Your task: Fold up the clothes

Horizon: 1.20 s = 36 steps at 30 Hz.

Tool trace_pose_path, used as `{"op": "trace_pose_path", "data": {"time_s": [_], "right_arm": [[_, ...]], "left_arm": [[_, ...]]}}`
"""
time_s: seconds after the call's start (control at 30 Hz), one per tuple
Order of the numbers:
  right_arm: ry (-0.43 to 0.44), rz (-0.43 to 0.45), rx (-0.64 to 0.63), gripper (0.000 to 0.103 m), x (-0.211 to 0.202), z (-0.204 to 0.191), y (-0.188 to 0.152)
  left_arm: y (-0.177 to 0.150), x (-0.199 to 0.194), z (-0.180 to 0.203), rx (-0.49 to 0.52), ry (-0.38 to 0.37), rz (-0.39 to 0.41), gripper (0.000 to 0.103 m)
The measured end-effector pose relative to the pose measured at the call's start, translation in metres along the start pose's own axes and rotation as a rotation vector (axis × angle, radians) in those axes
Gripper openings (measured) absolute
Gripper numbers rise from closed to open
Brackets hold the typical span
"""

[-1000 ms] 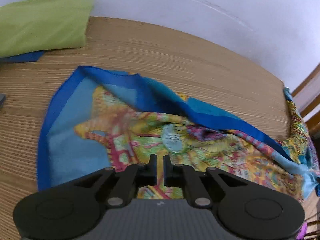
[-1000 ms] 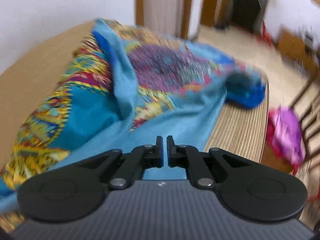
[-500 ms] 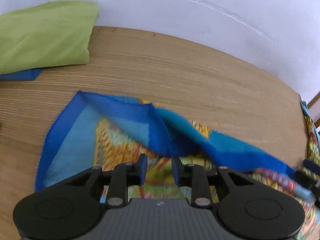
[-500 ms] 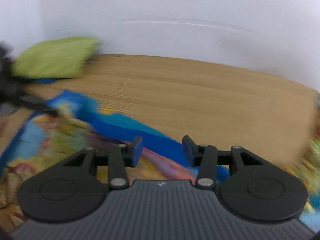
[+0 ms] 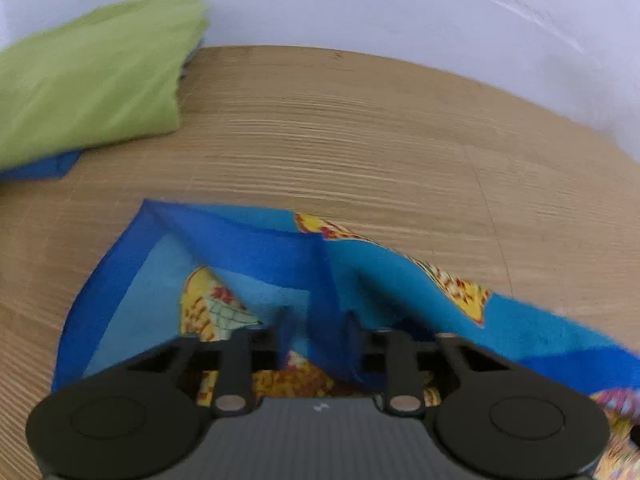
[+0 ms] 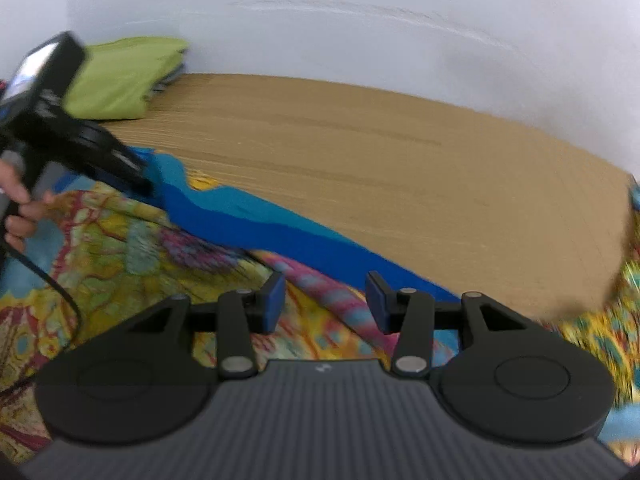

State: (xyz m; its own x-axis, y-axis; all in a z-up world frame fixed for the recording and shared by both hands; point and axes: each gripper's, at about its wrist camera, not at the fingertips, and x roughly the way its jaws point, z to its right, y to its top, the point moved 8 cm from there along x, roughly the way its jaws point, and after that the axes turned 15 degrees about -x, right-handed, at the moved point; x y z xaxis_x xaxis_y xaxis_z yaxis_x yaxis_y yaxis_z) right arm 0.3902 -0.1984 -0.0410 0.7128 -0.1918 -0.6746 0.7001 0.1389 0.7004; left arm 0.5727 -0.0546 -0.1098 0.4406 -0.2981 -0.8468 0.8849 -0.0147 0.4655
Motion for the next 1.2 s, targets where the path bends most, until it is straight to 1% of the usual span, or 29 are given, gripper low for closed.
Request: {"op": "trace_pose_path", "data": {"time_s": [0.07,0.27,0.33,0.43,0.47,0.57,0.63,0.7,0.83,1.0,1.2], "right_arm": [[-0.022,-0.019,0.028,0.047,-0.001,0.008,-0.012],[-0.096,-0.051,0.031,0.047,-0.011,0.027,-0.041],[-0.121,-0.063,0.032,0.047,-0.016,0.036,-0.05],[-0.163,-0.079,0.029,0.047,-0.025,0.055,-0.063],[-0.178,-0.084,0.02,0.047,-0.028,0.062,-0.067],[-0.23,-0.11,-0.031,0.047,-0.037,0.082,-0.077],[-0.27,-0.124,-0.069,0.047,-0.04,0.094,-0.083],[-0.29,-0.132,-0.103,0.047,-0.044,0.103,-0.086],[-0.266,-0.156,-0.188,0.047,-0.044,0.103,-0.089],[-0.186,-0.132,-0.267,0.047,-0.055,0.094,-0.084],[-0.082,-0.115,-0.385,0.047,-0.059,0.084,-0.08]], "left_arm": [[0.002,-0.006,-0.013,-0.075,-0.039,-0.013,0.002],[0.0,-0.037,-0.034,-0.146,-0.079,0.024,0.002],[0.001,-0.05,-0.043,-0.191,-0.104,0.033,0.001],[0.011,-0.075,-0.056,-0.246,-0.149,0.068,0.001],[0.014,-0.086,-0.06,-0.265,-0.163,0.083,0.001],[0.038,-0.123,-0.075,-0.314,-0.196,0.165,0.002],[0.055,-0.149,-0.083,-0.314,-0.201,0.227,0.002],[0.066,-0.166,-0.088,-0.317,-0.204,0.266,0.002],[0.074,-0.183,-0.092,-0.312,-0.199,0.3,0.002],[0.072,-0.197,-0.093,-0.313,-0.22,0.307,0.002],[0.063,-0.211,-0.094,-0.291,-0.216,0.316,0.002]]}}
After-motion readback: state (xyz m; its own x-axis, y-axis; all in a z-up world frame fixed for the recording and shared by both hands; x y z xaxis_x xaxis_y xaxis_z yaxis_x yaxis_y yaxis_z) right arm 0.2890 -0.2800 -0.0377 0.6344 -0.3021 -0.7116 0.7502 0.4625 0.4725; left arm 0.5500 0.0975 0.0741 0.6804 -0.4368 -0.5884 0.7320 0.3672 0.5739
